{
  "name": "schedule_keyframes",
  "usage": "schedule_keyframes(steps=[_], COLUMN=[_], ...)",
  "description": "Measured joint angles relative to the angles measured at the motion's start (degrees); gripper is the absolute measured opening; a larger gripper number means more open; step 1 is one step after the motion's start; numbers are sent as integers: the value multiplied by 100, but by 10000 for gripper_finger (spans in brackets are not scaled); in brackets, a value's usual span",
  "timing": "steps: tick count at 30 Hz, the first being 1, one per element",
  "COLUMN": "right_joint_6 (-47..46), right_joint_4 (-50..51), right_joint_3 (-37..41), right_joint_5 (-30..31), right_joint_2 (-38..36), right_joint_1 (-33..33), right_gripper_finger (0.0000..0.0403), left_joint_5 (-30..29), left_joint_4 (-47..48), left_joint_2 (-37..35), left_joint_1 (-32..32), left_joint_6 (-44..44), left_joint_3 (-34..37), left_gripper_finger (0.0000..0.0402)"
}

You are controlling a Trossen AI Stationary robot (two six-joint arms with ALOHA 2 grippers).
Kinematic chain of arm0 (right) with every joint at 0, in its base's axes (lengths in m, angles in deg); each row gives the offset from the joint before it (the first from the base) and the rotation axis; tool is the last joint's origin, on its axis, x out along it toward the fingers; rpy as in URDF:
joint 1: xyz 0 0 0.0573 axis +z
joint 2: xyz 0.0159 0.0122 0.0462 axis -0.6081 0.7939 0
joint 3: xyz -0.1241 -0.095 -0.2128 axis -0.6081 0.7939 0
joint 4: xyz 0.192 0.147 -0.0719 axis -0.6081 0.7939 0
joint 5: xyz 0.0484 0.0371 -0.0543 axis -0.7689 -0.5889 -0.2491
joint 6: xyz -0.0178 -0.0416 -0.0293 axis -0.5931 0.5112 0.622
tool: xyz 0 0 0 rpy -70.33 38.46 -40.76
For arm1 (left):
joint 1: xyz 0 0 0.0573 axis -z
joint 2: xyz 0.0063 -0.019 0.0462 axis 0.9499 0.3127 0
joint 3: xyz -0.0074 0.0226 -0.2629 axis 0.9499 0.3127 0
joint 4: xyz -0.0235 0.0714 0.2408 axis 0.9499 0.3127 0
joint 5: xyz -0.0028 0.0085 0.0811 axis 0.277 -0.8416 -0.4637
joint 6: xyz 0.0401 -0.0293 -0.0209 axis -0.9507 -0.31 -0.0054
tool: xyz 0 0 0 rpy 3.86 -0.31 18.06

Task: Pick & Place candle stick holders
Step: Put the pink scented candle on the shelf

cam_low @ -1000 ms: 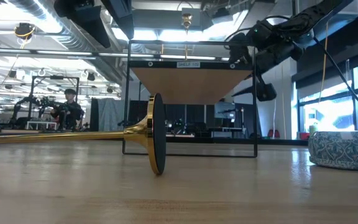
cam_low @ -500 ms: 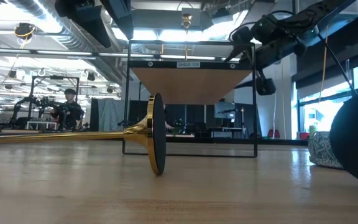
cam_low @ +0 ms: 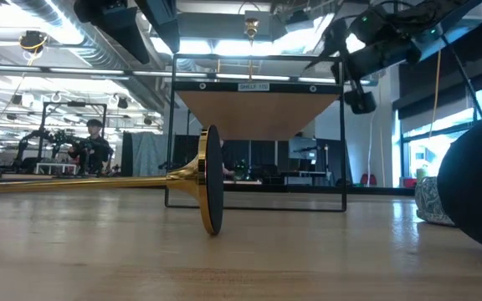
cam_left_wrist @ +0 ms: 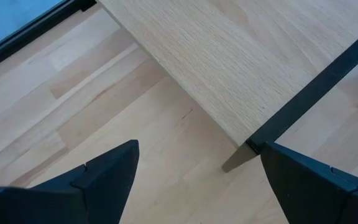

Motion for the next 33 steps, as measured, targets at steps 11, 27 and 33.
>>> schedule_keyframes(steps=[11, 27, 33], right_joint_6=[681, 774, 708], right_joint_4=[1868, 1947, 1806], right_joint_3=[-6, -4, -4], right_joint_5=[-237, 299, 362], right_joint_2=[-633, -531, -279], right_joint_1=[-130, 130, 331], right_gripper_finger=[316, 4, 2], left_joint_5=[-68, -74, -72], left_joint_4=[-2, -4, -4], left_joint_2=[0, 2, 2], left_joint_1=[18, 18, 18], left_joint_6=[-28, 1, 7], left_joint_3=[0, 0, 0], left_gripper_finger=[335, 336, 336])
